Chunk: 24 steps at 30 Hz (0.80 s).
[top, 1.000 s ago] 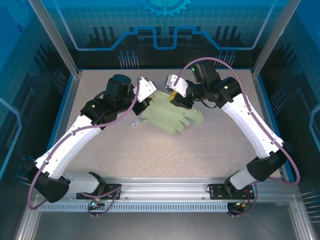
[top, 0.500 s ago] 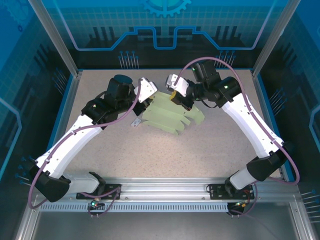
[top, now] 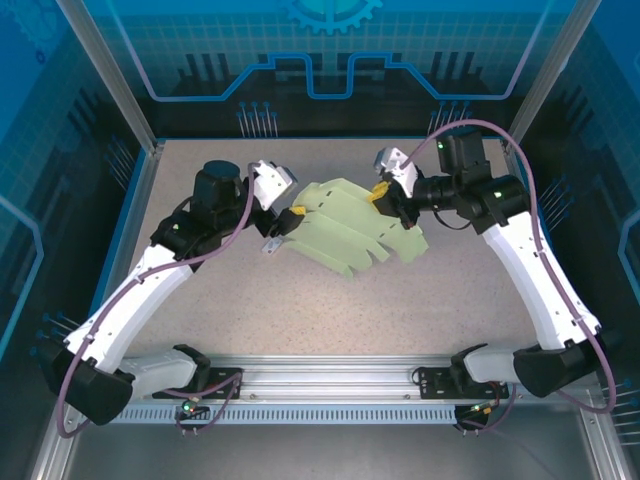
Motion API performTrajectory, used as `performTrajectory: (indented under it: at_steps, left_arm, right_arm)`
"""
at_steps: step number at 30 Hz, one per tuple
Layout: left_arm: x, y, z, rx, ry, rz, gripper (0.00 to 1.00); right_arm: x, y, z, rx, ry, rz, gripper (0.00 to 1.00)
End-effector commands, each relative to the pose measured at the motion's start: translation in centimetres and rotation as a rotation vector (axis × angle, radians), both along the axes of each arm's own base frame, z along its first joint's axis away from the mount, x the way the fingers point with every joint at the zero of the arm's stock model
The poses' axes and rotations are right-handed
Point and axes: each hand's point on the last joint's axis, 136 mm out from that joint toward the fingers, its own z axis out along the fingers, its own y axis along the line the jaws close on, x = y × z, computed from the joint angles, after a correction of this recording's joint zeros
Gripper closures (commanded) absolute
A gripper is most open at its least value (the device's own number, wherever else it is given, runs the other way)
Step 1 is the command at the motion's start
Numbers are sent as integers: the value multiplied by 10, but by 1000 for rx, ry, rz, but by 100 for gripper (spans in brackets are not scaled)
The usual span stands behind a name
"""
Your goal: Fold the paper box
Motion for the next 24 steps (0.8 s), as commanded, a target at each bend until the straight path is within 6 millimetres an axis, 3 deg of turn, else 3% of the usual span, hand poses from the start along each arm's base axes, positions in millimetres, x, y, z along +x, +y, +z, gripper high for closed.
performTrajectory:
  at_steps: [1,9,15,20,24]
  left_arm:
    - [-8,-13,10,-91,3,-86,25]
    - [-19,-25,15,-150,31,-183,35]
    - [-25,-29,14,-154,56,-229,56]
    - [-32,-34,20,-182,56,-275,80]
    - [-35,-33,24,-202,61,-273,93]
  right_arm:
    - [-15,4,19,120,8,63,100]
    - [-13,-2,25,155,8,61,100]
    - [-14,-4,31,190,0,82,100]
    - [-13,-5,31,197,-2,85,100]
    - [0,-12,25,150,-63,-4,100]
